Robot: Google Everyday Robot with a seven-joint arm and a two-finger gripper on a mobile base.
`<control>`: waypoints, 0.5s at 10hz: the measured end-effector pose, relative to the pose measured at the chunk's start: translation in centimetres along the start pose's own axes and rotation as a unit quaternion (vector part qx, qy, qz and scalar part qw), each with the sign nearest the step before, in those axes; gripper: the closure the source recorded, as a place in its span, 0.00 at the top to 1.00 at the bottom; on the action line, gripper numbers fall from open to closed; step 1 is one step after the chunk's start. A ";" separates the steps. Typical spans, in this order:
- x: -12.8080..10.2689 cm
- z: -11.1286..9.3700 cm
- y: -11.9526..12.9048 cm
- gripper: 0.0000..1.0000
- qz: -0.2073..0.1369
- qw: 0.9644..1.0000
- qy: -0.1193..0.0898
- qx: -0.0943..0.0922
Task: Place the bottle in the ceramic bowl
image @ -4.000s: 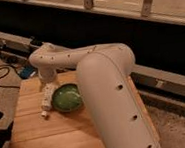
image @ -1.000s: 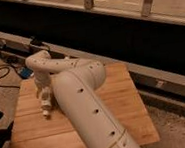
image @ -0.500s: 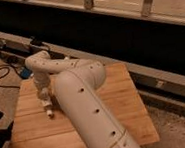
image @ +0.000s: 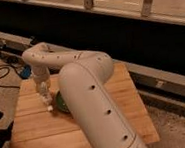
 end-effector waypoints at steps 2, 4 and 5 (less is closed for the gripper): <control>0.3 -4.9 -0.7 0.00 0.009 0.999 -0.025 0.030; 1.1 -7.4 -2.0 0.00 0.019 0.997 -0.033 0.062; 1.4 -7.9 -2.6 0.00 0.023 0.997 -0.038 0.063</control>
